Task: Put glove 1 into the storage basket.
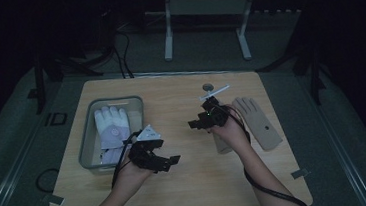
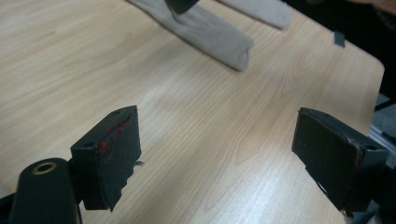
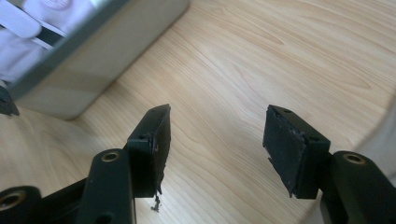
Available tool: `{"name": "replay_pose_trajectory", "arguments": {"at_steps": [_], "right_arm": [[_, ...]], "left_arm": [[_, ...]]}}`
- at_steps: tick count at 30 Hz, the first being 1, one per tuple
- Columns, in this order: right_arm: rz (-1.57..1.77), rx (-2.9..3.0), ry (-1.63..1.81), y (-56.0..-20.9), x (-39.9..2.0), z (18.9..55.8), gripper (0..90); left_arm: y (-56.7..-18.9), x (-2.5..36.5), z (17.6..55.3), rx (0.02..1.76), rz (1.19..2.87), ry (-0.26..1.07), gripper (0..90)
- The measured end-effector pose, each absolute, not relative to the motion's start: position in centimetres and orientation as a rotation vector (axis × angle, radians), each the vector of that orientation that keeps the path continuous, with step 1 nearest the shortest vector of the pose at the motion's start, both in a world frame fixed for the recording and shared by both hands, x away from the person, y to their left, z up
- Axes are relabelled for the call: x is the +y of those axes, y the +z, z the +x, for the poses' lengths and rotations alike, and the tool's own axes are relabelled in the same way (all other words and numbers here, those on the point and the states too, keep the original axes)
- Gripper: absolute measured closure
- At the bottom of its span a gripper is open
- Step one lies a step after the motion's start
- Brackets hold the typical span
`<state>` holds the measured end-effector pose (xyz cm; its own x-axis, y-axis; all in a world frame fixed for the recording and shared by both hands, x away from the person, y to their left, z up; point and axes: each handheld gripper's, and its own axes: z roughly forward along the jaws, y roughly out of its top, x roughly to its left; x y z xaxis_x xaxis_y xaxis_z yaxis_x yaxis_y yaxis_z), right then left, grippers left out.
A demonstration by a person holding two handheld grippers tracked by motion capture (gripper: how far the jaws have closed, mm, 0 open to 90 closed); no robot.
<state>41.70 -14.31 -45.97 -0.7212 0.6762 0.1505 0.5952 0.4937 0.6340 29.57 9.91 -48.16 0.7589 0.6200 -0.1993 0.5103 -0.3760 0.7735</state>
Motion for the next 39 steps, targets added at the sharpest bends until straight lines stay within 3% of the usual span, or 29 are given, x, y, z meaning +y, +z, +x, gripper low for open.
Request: {"name": "replay_pose_trajectory", "arguments": {"at_steps": [18,24,26,39], "right_arm": [[1.116,2.491,1.036,-49.2,-21.8,42.1,41.9],[1.112,2.456,1.008,-50.7,-23.8,42.6,43.1],[1.109,2.451,0.985,-51.3,-24.2,42.8,43.2],[1.095,2.425,0.84,-54.9,-23.7,44.5,39.9]], "left_arm": [[-53.7,7.2,29.0,0.743,1.984,0.187,15.6],[-55.5,7.1,28.4,0.774,1.948,0.238,6.1],[-56.0,7.1,28.2,0.78,1.94,0.252,2.3],[-57.4,7.1,27.1,0.766,1.925,0.348,0.3]]}}
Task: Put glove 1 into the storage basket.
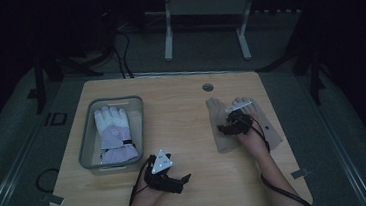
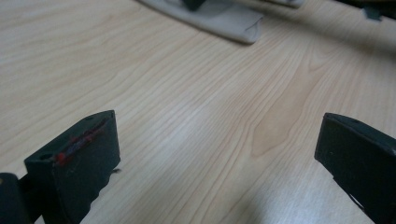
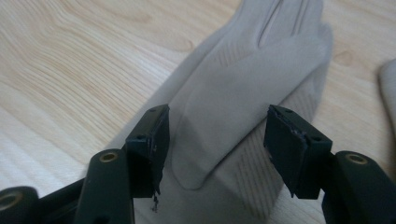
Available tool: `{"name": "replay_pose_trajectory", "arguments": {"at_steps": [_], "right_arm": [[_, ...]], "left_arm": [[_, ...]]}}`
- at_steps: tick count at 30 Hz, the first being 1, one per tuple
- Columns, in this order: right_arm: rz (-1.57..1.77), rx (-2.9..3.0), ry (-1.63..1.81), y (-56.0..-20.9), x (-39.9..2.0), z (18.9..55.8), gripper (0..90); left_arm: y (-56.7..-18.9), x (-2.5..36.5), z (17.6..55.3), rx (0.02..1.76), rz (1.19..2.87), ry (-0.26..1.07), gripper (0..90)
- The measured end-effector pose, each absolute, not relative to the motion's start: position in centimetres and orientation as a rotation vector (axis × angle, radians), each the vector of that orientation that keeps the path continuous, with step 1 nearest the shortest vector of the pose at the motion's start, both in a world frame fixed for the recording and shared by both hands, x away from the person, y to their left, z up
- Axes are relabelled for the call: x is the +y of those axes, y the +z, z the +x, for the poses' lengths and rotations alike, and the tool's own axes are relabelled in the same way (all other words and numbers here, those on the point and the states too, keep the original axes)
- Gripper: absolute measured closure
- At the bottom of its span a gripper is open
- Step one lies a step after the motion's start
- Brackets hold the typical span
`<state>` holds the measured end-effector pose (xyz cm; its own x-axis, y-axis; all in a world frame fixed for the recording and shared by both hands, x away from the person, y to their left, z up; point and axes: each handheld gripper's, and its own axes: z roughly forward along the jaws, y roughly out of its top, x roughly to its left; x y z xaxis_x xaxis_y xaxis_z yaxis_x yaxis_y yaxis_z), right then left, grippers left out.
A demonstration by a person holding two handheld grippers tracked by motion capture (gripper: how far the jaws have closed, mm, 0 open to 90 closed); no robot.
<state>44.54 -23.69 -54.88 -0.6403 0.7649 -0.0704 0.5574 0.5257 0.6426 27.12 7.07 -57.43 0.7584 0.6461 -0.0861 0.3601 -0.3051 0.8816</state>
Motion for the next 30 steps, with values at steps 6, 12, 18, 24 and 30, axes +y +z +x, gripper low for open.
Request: {"name": "replay_pose_trajectory", "arguments": {"at_steps": [6,12,18,24,30], "right_arm": [[1.13,2.406,0.872,-55.2,-23.5,44.3,52.4],[1.213,2.414,0.891,-54.5,-22.3,43.8,79.8],[1.183,2.376,0.97,-53.1,-20.5,43.1,80.5],[1.132,2.344,1.073,-51.0,-17.3,41.8,80.7],[1.2,2.36,1.06,-52.0,-15.2,41.1,79.9]], "left_arm": [[-57.5,7.2,27.1,0.772,1.923,0.355,0.3],[-57.6,7.1,26.9,0.783,1.917,0.371,0.3],[-57.6,7.2,26.9,0.791,1.909,0.377,0.4],[-57.6,7.1,26.8,0.783,1.92,0.393,0.4],[-57.6,7.1,26.8,0.78,1.918,0.391,0.4]]}}
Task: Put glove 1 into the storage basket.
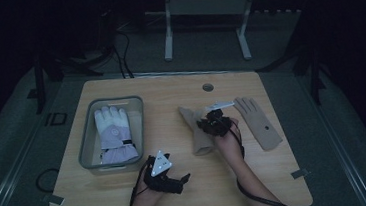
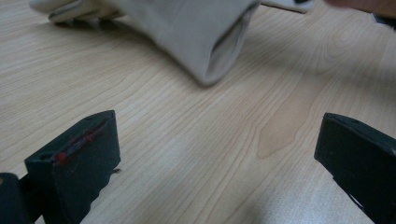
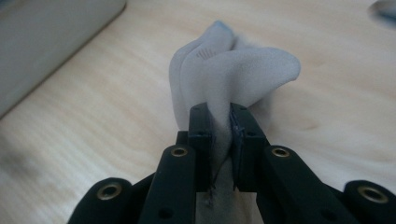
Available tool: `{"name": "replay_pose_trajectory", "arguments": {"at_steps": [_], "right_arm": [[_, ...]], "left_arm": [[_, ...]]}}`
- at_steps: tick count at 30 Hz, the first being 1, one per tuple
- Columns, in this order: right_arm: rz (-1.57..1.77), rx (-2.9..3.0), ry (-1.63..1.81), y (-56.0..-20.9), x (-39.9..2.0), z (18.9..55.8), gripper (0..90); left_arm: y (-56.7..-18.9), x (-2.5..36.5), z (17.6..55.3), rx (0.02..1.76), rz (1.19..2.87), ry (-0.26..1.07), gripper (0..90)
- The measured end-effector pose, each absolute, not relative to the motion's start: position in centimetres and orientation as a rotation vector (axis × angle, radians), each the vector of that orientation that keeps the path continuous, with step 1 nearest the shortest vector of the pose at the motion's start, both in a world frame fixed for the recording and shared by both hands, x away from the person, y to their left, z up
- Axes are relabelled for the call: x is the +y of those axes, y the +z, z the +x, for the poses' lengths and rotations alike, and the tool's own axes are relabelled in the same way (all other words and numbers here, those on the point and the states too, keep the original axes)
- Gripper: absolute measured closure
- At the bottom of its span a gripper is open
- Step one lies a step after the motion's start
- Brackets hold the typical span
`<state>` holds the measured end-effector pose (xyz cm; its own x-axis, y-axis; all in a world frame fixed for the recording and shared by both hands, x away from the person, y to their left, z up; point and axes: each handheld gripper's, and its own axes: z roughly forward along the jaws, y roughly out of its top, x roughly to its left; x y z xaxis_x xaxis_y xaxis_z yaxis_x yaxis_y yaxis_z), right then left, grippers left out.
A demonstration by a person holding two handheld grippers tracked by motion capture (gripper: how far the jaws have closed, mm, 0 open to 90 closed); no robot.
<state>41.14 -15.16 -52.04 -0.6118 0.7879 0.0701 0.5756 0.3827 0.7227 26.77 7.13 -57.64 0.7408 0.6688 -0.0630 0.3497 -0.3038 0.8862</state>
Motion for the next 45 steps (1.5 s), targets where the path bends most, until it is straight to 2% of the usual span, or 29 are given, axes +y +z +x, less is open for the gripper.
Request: {"name": "replay_pose_trajectory", "arguments": {"at_steps": [2,9,12,17,19,24,30,36,45], "right_arm": [[1.203,2.392,1.055,-52.9,-14.7,41.0,78.0],[1.156,2.503,0.975,-55.4,-13.1,40.2,54.2],[1.176,2.488,0.978,-55.5,-12.7,39.7,49.2],[1.19,2.49,1.013,-55.6,-11.9,38.9,47.7],[1.171,2.483,1.011,-55.5,-11.8,38.8,49.8],[1.137,2.459,1.047,-54.4,-13.3,38.7,50.7],[1.082,2.363,1.032,-52.3,-17.1,39.2,52.4],[1.067,2.269,1.049,-50.1,-23.8,40.3,49.3],[1.16,2.22,0.973,-50.8,-30.6,42.5,48.5]], "left_arm": [[-57.6,7.1,26.8,0.777,1.918,0.388,0.4],[-57.6,7.1,26.8,0.778,1.916,0.39,0.4],[-57.6,7.1,26.7,0.777,1.914,0.396,0.4],[-57.6,7.1,26.6,0.77,1.913,0.407,0.4],[-57.6,7.1,26.6,0.771,1.912,0.407,0.4],[-57.7,7.1,26.6,0.77,1.91,0.392,0.4],[-57.7,6.9,26.6,0.766,1.928,0.394,0.4],[-57.7,7.1,26.8,0.773,1.927,0.378,0.4],[-57.7,7.1,26.8,0.781,1.913,0.394,0.4]]}}
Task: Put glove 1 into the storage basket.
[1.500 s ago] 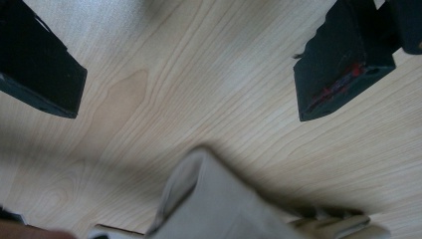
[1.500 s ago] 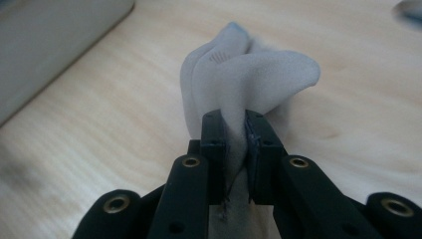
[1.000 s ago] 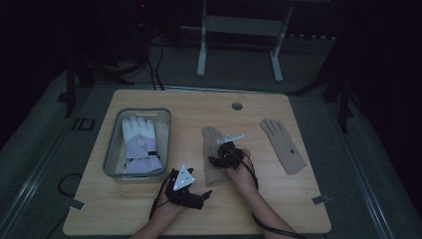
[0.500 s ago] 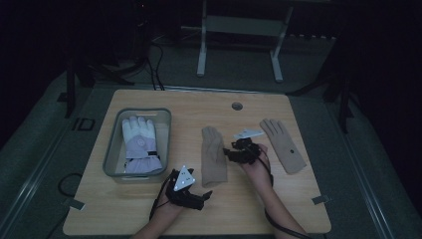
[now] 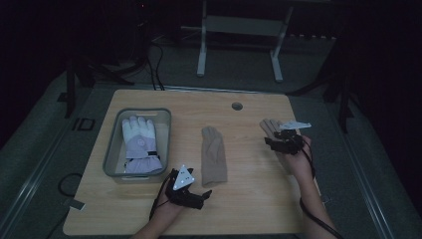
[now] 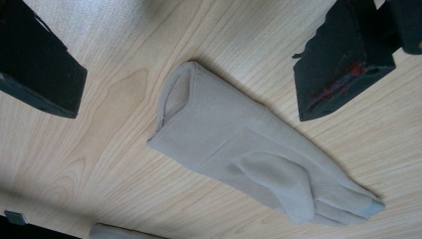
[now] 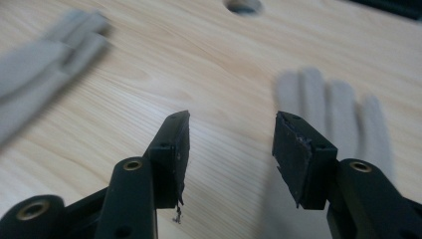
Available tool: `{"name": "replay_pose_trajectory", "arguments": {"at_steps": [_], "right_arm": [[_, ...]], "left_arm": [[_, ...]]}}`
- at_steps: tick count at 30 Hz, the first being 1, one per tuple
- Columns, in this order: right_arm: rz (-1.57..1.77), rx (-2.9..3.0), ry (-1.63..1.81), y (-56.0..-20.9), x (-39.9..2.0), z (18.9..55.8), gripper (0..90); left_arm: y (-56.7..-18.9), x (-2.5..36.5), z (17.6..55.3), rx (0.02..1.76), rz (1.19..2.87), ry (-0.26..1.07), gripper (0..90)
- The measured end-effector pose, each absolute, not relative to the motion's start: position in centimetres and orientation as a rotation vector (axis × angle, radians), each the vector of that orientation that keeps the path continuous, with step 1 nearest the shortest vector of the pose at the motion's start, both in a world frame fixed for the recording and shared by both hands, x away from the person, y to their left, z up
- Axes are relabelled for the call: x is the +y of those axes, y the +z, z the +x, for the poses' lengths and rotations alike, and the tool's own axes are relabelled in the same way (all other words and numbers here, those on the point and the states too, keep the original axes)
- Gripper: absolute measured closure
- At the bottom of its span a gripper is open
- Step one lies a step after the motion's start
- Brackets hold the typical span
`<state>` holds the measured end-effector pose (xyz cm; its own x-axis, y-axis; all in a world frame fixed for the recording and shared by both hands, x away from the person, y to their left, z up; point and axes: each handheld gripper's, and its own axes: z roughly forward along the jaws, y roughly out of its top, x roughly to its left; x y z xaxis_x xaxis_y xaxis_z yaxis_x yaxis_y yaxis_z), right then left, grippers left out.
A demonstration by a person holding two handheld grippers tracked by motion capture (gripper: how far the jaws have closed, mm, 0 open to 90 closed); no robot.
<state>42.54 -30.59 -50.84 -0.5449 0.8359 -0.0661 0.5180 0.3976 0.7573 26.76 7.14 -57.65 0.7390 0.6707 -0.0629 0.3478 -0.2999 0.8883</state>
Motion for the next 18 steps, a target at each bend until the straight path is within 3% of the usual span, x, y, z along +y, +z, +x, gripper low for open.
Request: {"name": "replay_pose_trajectory", "arguments": {"at_steps": [18], "right_arm": [[1.219,2.212,0.835,-53.8,-36.0,45.9,42.2]], "left_arm": [[-57.7,7.2,26.8,0.773,1.916,0.383,0.4]]}}
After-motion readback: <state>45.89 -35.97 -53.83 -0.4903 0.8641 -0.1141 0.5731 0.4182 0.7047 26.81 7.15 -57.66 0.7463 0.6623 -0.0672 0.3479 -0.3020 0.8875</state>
